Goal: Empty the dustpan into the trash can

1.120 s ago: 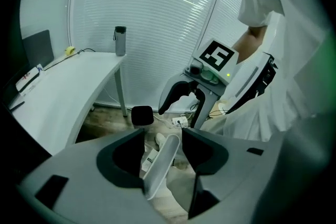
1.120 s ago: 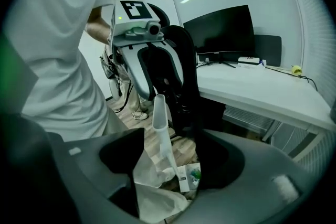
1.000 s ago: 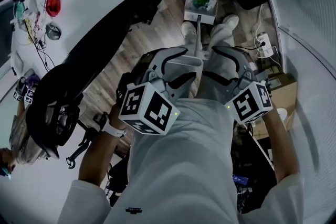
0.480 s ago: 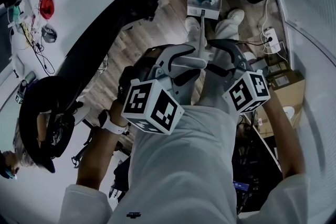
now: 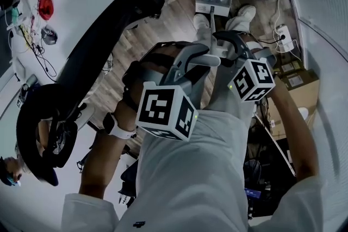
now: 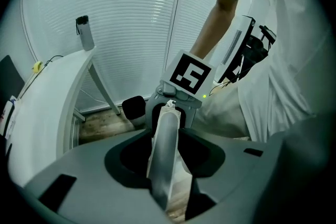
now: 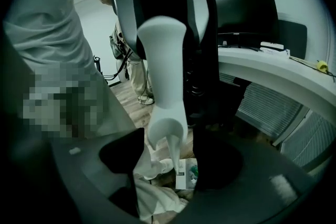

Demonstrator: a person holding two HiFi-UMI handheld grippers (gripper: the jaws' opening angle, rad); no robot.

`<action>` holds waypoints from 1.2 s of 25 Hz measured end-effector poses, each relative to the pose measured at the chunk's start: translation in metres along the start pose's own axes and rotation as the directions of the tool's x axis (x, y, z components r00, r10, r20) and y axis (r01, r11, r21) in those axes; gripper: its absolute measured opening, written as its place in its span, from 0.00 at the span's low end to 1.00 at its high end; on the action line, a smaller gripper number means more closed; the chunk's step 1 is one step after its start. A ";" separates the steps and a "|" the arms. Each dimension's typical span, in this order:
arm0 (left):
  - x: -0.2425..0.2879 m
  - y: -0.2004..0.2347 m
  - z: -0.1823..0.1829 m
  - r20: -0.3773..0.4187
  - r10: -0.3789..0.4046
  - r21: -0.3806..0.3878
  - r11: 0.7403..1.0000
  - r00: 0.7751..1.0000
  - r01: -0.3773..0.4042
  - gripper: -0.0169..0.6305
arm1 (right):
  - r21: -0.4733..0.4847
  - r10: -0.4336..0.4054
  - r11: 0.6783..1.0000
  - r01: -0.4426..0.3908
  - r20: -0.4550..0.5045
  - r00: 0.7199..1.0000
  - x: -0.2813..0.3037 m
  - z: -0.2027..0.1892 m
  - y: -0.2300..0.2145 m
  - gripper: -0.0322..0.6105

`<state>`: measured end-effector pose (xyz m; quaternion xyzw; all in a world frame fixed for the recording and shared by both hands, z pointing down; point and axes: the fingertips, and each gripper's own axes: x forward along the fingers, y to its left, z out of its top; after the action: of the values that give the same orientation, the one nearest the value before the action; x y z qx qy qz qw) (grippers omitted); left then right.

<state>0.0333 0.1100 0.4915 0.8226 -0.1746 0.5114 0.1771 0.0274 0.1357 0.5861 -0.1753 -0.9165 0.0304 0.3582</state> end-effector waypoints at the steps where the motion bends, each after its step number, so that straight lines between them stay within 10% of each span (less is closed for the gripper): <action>1: 0.001 -0.001 0.001 0.000 -0.005 -0.001 1.000 1.000 0.005 0.27 | -0.001 0.005 1.000 -0.005 -0.003 1.000 0.004 -0.003 -0.001 0.52; 16: 0.000 -0.003 -0.003 -0.002 -0.057 -0.031 0.998 0.998 0.057 0.26 | 0.012 -0.006 1.000 0.007 -0.028 1.000 0.060 -0.051 -0.010 0.21; 30: -0.016 -0.001 -0.003 0.035 -0.020 -0.099 0.995 0.999 0.023 0.25 | 0.012 -0.084 0.996 0.084 -0.035 0.996 0.053 -0.039 -0.016 0.20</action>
<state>0.0250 0.1141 0.4781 0.8232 -0.1937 0.4862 0.2202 0.0130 0.1359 0.6521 -0.1347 -0.9166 0.0187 0.3760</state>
